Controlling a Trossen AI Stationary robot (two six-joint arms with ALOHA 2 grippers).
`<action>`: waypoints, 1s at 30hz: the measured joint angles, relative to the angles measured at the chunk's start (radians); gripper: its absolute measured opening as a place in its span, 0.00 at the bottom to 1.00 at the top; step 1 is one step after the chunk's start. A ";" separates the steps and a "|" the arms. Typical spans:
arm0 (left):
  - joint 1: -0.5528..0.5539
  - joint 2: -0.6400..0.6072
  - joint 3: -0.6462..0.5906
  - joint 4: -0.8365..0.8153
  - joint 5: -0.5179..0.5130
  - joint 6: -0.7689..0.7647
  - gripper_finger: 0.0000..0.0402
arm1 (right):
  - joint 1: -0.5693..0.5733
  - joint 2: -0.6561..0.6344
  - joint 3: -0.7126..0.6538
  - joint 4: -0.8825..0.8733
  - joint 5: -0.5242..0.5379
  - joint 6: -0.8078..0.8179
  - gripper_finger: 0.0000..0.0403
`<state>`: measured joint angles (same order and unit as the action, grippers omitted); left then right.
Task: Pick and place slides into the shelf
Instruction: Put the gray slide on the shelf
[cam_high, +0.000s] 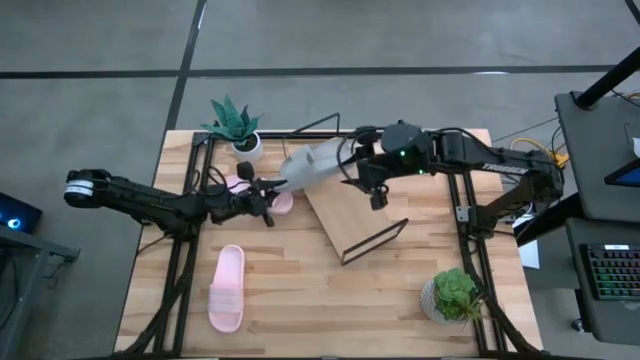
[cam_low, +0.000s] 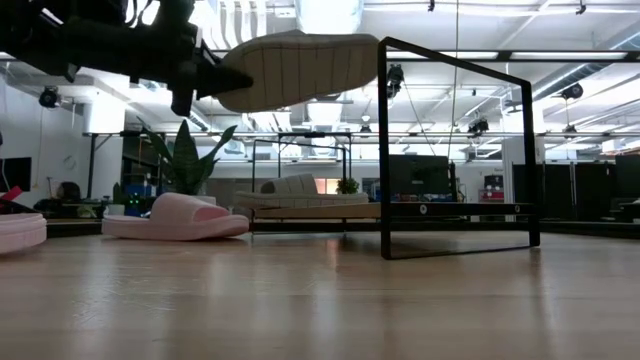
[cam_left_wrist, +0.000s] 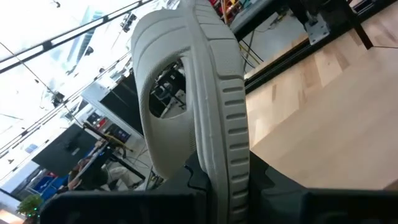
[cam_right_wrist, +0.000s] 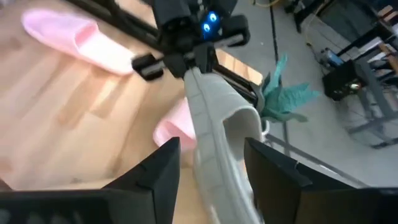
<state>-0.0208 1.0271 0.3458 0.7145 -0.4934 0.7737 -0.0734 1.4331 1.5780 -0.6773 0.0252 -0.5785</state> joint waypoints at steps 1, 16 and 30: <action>0.000 0.000 0.000 0.000 0.000 0.000 0.03 | 0.009 0.001 0.000 -0.001 0.018 -0.011 0.42; 0.000 0.000 0.003 0.001 0.099 0.106 0.03 | 0.066 0.075 -0.002 0.058 0.236 -0.311 0.43; -0.001 0.019 0.032 -0.009 0.273 0.151 0.03 | 0.065 0.079 0.000 0.081 0.073 -0.301 0.35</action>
<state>-0.0216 1.0457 0.3779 0.7052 -0.2208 0.9245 -0.0089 1.5126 1.5784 -0.5965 0.0981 -0.8796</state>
